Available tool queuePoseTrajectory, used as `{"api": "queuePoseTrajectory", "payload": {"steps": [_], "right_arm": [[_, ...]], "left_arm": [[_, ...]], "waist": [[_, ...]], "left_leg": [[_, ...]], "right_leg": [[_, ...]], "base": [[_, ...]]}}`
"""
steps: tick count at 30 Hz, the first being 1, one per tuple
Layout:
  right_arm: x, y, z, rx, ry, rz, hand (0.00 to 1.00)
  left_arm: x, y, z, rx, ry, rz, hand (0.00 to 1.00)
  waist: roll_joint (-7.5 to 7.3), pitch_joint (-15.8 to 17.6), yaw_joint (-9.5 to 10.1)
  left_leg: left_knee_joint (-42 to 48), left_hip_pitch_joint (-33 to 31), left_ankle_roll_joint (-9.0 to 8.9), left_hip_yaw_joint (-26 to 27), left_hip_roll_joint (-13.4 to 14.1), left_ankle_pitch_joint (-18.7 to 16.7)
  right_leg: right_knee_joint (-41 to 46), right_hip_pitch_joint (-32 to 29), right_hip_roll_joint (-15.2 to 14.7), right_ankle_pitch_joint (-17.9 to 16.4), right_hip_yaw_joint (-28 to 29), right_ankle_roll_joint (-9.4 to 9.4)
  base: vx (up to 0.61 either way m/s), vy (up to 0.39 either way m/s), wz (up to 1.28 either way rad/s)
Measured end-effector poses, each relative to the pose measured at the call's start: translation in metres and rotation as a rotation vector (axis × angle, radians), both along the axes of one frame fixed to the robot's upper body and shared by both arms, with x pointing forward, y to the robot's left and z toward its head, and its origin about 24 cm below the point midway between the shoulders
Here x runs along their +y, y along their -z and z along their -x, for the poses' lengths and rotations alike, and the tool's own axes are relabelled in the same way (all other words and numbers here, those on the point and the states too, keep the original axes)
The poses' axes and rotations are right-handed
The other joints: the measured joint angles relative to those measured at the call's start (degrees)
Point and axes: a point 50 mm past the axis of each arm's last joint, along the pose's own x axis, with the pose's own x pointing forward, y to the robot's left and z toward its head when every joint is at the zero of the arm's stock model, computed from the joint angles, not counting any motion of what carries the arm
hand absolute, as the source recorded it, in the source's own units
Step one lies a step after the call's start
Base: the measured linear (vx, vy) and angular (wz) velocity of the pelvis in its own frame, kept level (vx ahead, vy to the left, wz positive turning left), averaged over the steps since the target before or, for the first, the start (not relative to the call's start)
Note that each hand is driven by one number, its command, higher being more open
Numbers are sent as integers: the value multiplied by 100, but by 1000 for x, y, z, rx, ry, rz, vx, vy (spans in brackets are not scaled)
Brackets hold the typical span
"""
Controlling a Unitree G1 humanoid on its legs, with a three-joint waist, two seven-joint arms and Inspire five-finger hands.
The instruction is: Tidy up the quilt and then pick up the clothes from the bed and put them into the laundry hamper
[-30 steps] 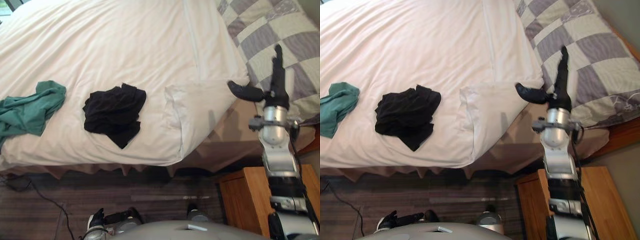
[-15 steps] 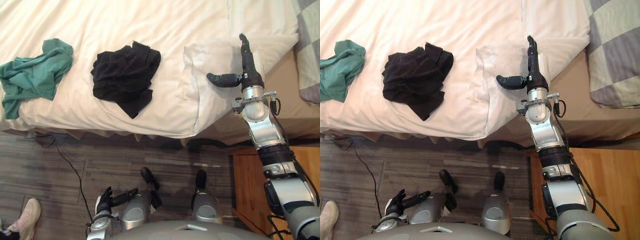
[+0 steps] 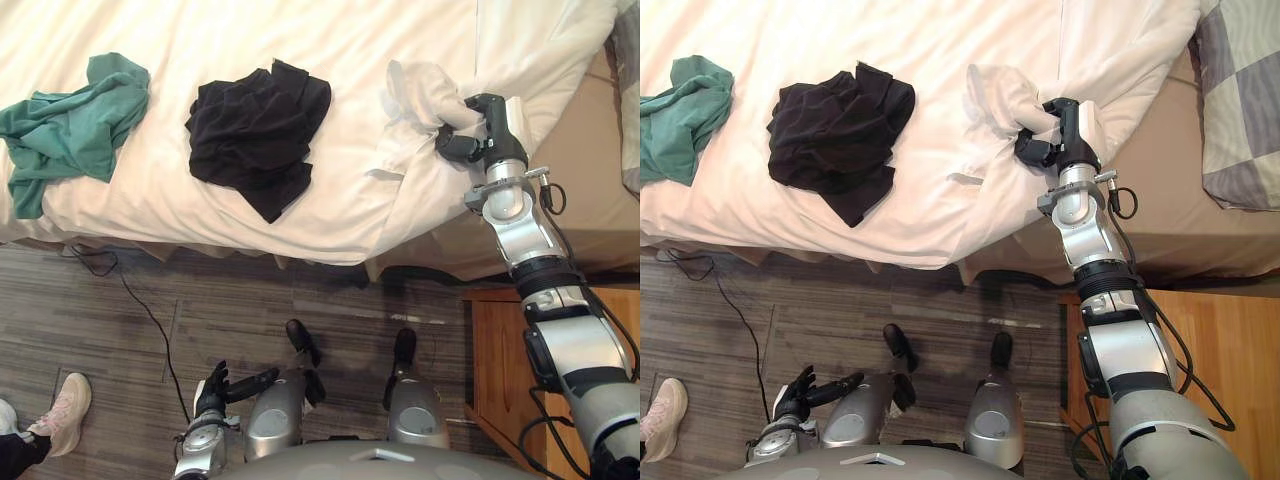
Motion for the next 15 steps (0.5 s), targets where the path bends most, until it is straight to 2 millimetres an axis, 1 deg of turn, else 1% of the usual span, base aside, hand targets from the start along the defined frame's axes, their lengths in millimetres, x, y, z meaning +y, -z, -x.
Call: {"api": "queuePoseTrajectory", "payload": {"steps": [2, 3, 4, 5, 7, 8, 9, 10, 11, 12, 14, 15], "right_arm": [[-8, 3, 9, -17, 18, -18, 0], [-12, 4, 17, -40, 20, -25, 0], [-18, 9, 27, -49, 30, -37, 0], [-21, 13, 31, -48, 35, -42, 0], [-33, 27, 47, -36, 67, -63, 0], [-37, 31, 52, -32, 78, -72, 0], [-45, 41, 62, -20, 105, -95, 0], [-49, 46, 67, -16, 121, -115, 0], [-55, 55, 76, -13, 155, -172, 0], [-60, 61, 82, -10, 180, -197, 100], [-66, 78, 96, -8, 232, -295, 100], [-64, 81, 98, -9, 238, -321, 100]], "left_arm": [[0, -1, -4, -2, 13, -4, 100], [0, 0, -5, 1, 16, -4, 100], [-1, 0, -7, 11, 16, -1, 100], [0, 0, -7, 16, 16, -1, 100], [1, 0, -6, 25, 19, -7, 100], [2, 1, -5, 32, 20, -8, 100], [4, 2, -3, 47, 16, -9, 100], [5, 2, -2, 54, 11, -10, 100], [7, 3, 0, 68, 14, -17, 100], [8, 3, 2, 82, 18, -24, 100], [11, 5, 7, 103, -4, -21, 100], [11, 6, 8, 110, -12, -18, 100]], "waist": [[-12, 5, 6], [-21, 6, 4], [-40, 4, -11], [-55, 0, -20], [-113, -16, -69], [-125, -22, -89], [-165, -52, -147], [-193, -81, -165], [-263, -150, -159], [-307, -202, -162], [-386, -377, -159], [-401, -406, -155]], "left_leg": [[1, 30, -10, -1, 1, -8], [2, 33, -13, -1, 1, -9], [3, 71, -16, -2, 0, -12], [4, 105, -20, -4, 0, -14], [4, 226, -30, -32, 3, -21], [4, 262, -43, -32, 6, -30], [4, 321, -62, -31, 6, -43], [4, 346, -74, -23, 9, -52], [4, 402, -104, 29, 14, -73], [3, 440, -114, 69, 15, -80], [1, 575, -179, 180, 40, -130], [0, 629, -198, 213, 74, -145]], "right_leg": [[-3, 35, 0, -9, 6, -10], [-3, 42, 0, -8, 7, -10], [-2, 84, -2, -7, 9, -9], [-3, 139, -2, -7, 14, -9], [-2, 249, -2, -7, 13, -8], [-1, 281, 0, -7, 15, -8], [-2, 341, -1, -9, 20, -6], [-2, 351, -1, -11, 34, -2], [-2, 361, 0, -23, 109, 14], [-2, 370, 0, -32, 148, 27], [-2, 436, 2, -75, 228, 60], [3, 455, 7, -87, 250, 63]], "base": [[0, 0, 0], [38, 2, 0], [50, -2, -2], [65, -11, -3], [58, -15, -4], [29, -7, -4], [17, -1, -5], [21, 1, -16], [16, 1, -21], [19, -1, -27], [10, -2, -19], [9, -14, -19]]}}
